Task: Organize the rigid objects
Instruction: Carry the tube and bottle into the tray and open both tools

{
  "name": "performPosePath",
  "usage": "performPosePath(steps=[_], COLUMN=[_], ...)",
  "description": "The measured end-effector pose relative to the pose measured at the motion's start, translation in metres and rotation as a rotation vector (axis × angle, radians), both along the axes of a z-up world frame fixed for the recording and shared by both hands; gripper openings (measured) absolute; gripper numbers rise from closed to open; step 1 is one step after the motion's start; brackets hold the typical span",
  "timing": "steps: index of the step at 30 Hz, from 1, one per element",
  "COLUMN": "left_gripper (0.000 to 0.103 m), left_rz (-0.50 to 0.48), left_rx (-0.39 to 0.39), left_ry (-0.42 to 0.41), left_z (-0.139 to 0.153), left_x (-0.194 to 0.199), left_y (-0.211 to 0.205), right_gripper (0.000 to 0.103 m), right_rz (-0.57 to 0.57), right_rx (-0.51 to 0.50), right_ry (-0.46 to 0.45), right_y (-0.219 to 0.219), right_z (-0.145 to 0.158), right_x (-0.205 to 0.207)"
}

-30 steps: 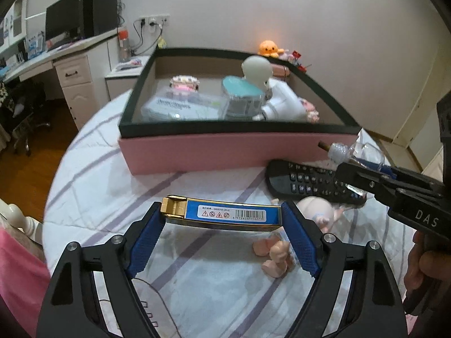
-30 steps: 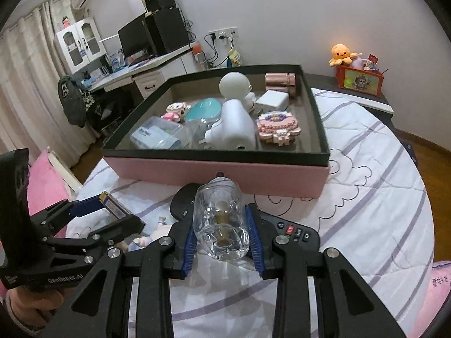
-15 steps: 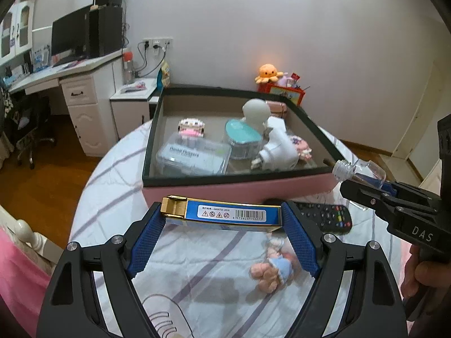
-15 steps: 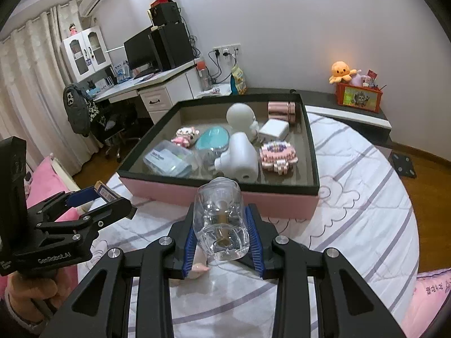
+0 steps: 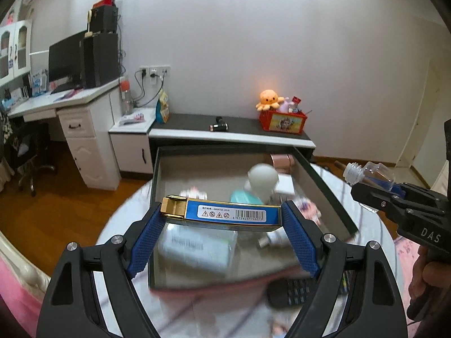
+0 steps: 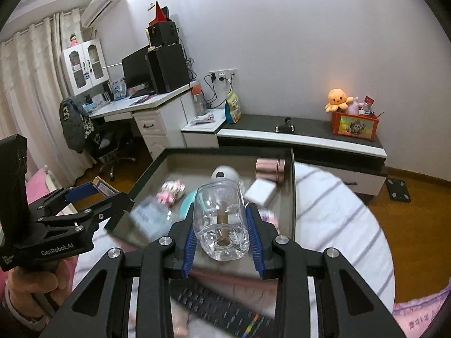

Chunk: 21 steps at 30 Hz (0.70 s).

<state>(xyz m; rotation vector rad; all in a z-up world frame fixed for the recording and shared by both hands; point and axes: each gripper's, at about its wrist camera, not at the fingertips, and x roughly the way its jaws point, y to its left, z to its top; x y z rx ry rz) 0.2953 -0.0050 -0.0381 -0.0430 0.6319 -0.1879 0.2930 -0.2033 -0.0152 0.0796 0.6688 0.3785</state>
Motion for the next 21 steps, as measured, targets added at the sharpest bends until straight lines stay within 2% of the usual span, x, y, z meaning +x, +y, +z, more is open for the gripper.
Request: performPosePath(steps=[11,16,21], left_gripper=[0.084,0.085,0.087], left_rz=[0.000,-0.008,-0.004], left_rx=[0.015,0.027,0.081], left_ry=[0.046,0.092,0.157], left_z=[-0.019,-0.033,-0.047], left_x=[0.075,0.098,0.110], left_y=[-0.008,-0.011,-0.020], right_gripper=[0.033,0.033,0.035], right_rz=[-0.021,-0.030,-0.051], right_rx=[-0.008,-0.018,-0.023], right_ry=[0.057,0.086,0.110], right_y=[0.006,0.009,0.006], right_z=[-0.025,-0.036,-0.043], right_x=[0.065,0.076,0.080])
